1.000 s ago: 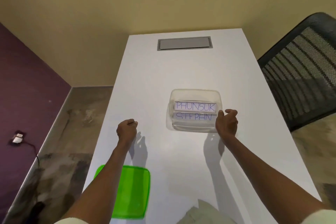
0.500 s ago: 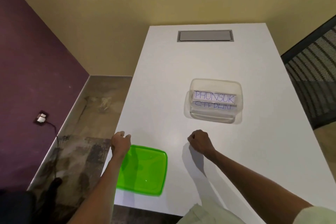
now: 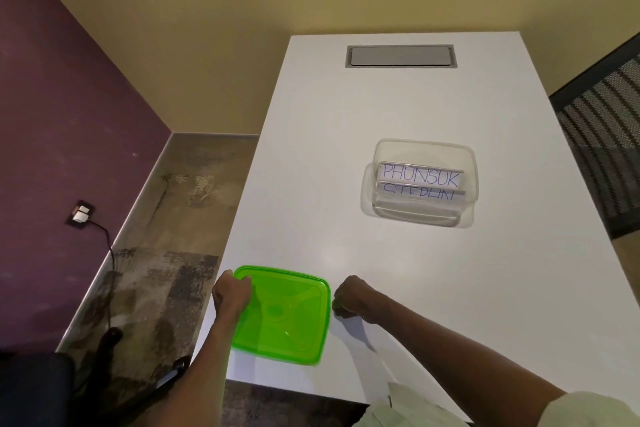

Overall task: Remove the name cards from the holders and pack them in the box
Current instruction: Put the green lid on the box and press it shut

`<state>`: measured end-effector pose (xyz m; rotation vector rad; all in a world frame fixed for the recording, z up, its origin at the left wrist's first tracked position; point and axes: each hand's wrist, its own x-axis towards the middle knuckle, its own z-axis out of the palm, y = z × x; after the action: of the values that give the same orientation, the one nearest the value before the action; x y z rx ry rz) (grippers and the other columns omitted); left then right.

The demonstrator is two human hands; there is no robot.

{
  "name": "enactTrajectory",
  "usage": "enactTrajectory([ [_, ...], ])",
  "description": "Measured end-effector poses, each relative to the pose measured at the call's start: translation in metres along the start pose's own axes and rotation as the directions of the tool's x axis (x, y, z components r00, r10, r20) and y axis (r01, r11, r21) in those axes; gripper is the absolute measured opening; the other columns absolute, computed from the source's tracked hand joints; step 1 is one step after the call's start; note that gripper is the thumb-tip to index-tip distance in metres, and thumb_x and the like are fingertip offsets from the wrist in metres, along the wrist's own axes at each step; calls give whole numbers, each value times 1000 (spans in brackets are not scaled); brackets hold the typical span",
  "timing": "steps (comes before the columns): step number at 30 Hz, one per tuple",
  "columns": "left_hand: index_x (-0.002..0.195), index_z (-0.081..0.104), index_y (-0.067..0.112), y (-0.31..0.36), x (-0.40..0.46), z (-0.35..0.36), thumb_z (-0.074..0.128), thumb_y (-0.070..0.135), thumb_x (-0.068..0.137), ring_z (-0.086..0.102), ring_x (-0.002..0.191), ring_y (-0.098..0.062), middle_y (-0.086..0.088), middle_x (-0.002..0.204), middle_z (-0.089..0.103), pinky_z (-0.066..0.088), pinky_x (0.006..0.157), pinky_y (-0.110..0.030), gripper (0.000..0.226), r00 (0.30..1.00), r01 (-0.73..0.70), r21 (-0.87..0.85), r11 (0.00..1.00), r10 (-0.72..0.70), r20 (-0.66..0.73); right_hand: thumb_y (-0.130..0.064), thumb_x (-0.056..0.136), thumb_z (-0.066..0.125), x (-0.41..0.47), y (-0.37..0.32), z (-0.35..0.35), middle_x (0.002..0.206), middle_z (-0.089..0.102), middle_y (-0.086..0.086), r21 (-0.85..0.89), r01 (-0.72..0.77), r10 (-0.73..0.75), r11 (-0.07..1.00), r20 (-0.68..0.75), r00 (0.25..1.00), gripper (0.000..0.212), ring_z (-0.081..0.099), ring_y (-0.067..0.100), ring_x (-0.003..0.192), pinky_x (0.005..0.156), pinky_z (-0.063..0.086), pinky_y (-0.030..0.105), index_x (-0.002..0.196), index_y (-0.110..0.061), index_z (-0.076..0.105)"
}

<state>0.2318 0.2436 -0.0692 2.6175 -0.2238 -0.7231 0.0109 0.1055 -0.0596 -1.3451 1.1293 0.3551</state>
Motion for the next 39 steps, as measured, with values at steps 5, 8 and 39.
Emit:
enactTrajectory([
  [5,134,47,-9,-1,5,0,60,14,90,47,130,-40,-30,138,49,39,105,-42,52,1000,-24,16,1000,24,-6,1,83,58,-4,0,2,51,67,-15,107,-25,16,994,85,996,16,67,2,60,68,58,21,86,-14,63],
  [8,129,53,-10,1,8,-1,60,13,90,50,127,-41,-31,134,53,41,104,-42,46,998,-54,17,998,54,-14,3,83,58,-4,-1,0,76,72,1,179,-43,31,983,69,997,19,67,16,81,76,59,27,96,-9,63],
  [39,111,73,12,252,-69,-19,66,15,84,67,105,-27,-9,115,72,50,88,-27,27,940,-339,-496,799,276,-199,14,68,72,-60,-58,-190,86,69,14,483,536,-111,692,-663,740,42,63,22,73,70,54,33,106,-4,68],
])
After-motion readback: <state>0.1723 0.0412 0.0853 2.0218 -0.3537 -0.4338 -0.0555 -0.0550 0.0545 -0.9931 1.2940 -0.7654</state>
